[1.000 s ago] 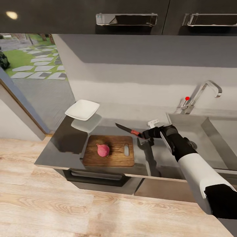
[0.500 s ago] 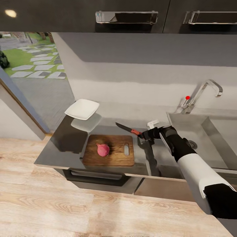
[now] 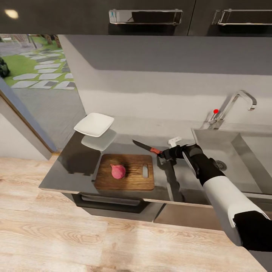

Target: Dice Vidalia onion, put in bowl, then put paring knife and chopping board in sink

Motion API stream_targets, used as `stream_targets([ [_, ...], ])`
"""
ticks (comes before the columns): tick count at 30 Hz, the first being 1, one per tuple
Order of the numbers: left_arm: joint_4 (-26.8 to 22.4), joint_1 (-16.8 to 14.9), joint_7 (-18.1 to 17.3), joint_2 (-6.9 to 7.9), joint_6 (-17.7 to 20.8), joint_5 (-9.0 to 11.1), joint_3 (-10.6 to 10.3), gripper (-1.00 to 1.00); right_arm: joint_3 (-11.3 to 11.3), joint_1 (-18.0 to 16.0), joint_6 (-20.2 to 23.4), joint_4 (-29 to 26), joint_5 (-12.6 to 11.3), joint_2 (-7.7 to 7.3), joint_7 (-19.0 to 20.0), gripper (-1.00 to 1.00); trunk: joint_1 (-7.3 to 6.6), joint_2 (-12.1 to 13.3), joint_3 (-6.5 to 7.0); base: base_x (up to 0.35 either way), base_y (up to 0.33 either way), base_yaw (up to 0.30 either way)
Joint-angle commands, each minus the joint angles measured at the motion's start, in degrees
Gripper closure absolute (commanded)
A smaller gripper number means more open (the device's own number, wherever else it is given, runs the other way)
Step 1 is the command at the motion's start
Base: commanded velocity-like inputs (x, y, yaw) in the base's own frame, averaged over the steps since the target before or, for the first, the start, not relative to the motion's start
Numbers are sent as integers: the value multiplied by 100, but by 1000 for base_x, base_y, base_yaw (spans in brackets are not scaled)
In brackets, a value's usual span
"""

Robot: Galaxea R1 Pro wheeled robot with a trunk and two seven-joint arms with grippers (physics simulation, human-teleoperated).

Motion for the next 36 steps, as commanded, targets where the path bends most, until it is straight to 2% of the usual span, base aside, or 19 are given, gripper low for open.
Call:
stream_targets([
  [1, -7, 2, -28, 4, -4, 59, -12, -100, 14, 0, 37, 179, 7, -3, 49, -100, 5, -6, -9, 0, 0, 0],
  [13, -5, 4, -28, 3, -4, 59, -12, -100, 14, -1, 37, 179, 7, 8, 55, -100, 5, -6, -9, 0, 0, 0],
  [14, -6, 4, -28, 3, -4, 59, -12, -100, 15, -1, 37, 179, 7, 8, 55, 100, 5, -6, -9, 0, 0, 0],
  [17, -5, 3, -28, 2, -4, 59, -12, -100, 51, 0, 37, 179, 7, 12, 55, 100, 5, -6, -9, 0, 0, 0],
  [23, -5, 3, -28, 2, -4, 59, -12, -100, 317, 0, 37, 179, 7, 22, 50, 100, 5, -6, -9, 0, 0, 0],
  [36, -4, 2, -28, 2, -4, 59, -12, -100, 358, 0, 41, 160, 7, 17, 42, 100, 5, -6, -8, 0, 0, 0],
])
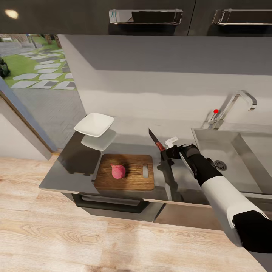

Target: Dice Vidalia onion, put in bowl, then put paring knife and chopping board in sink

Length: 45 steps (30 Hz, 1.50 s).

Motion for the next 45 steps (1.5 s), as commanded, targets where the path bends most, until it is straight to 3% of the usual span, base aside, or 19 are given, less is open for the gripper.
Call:
stream_targets([
  [1, -9, 2, -28, 2, -4, 59, -11, -100, 16, -1, 31, 203, 68, -5, 41, 100, 4, -6, -7, 0, 0, 0],
  [11, -9, 3, -28, 2, -4, 56, -11, -100, 23, 0, 121, -206, 77, -11, 30, 100, 4, -6, 65, 0, 0, 0],
  [23, -12, 3, -28, 2, -4, 52, -11, -100, 17, -1, 1573, -2099, 86, -45, 22, 100, 4, -6, 172, 0, 0, 0],
  [32, -9, 5, -28, 2, -4, 58, -11, -100, 32, 3, 1688, -2273, 94, -33, -83, 100, 4, -6, 253, -4, 0, 0],
  [38, -9, 5, -28, 2, -4, 59, -11, -100, 116, 60, 1659, -2281, 80, 30, -660, 100, 4, -6, 307, -131, 0, 0],
  [45, -9, 3, -28, 2, -4, 59, -11, -100, 610, 152, 1633, -2278, 71, 172, -1748, 100, 4, -6, 370, -201, 0, 0],
])
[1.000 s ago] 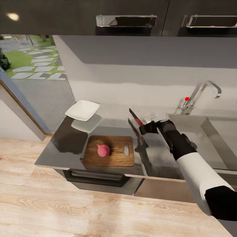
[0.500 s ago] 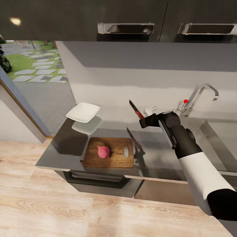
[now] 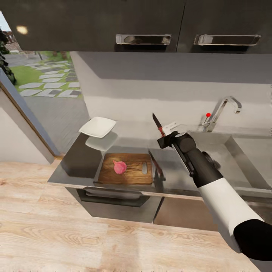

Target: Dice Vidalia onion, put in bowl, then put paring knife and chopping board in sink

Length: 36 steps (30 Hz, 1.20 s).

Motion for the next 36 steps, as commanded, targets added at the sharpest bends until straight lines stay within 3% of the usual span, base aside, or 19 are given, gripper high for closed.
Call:
stream_targets([
  [1, -8, 4, -28, 2, -4, 59, -11, -100, 120, 41, -2, -6, 76, 42, -184, 100, 1, -9, 1, -213, 0, 0],
  [5, -8, 3, -28, 2, -4, 59, -11, -100, 453, 237, -265, -3, 66, 182, -1106, 100, 1, -9, 37, -217, 0, 0],
  [8, -8, 2, -28, 2, -4, 59, -11, -100, 598, 320, -362, -2, 59, 272, -1432, 100, 1, -9, 64, -229, 62, 0],
  [19, -8, 4, -28, 2, -4, 59, -11, -100, 846, 347, -391, 46, 55, 344, -1527, 100, 1, -9, 163, -212, 197, 0],
  [31, -8, 2, -32, -11, -4, 52, -11, -100, 940, 448, -393, 60, 75, 347, -1699, 100, 1, -9, 270, 23, 213, 0],
  [34, -8, -1, -29, -14, -4, 55, -11, -100, 1283, 449, -392, 60, 74, 341, -2122, 100, 1, -9, 283, 9, 20, 0],
  [35, -8, -3, -29, -15, -4, 56, -11, -100, 1921, 473, -389, 60, 63, 332, -2784, 100, 1, -9, 283, 2, 4, 0],
  [36, -8, -3, -29, -15, -4, 56, -13, -100, 2022, 489, -388, 60, 61, 331, -2876, 100, 1, -9, 284, 1, 3, 0],
])
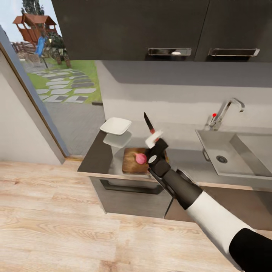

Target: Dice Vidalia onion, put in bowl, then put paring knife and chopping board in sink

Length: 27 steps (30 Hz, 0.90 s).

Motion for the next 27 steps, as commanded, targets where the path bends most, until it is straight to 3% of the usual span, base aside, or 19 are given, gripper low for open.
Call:
stream_targets([
  [1, -9, 3, -28, 2, -4, 59, -12, -100, 191, 36, 54, -1, 66, 2, -148, 100, 3, -9, -8, 1, 2, 0],
  [5, -9, 8, -28, 2, -4, 61, -10, -100, 492, 149, 65, -1, 56, 1, -468, 100, 3, -9, -7, 0, 0, 0],
  [12, 24, 5, -28, 2, -4, 58, -9, -100, 595, 308, 94, 6, 68, 2, -528, 100, 3, -9, -7, 0, 0, 0],
  [17, 64, 4, -28, 2, -4, 55, -9, -100, 863, 343, 99, 9, 69, 1, -533, 100, 3, -9, -7, 0, 0, 0],
  [20, 69, 3, -28, 2, -4, 54, -9, -100, 1143, 382, 140, 44, 57, 41, -530, 100, 3, -9, -7, -25, 0, 0],
  [27, 70, 5, -28, 2, -4, 54, -10, -100, 1465, 433, 151, 220, 52, 79, -520, 100, 3, -9, -7, -86, 0, 0],
])
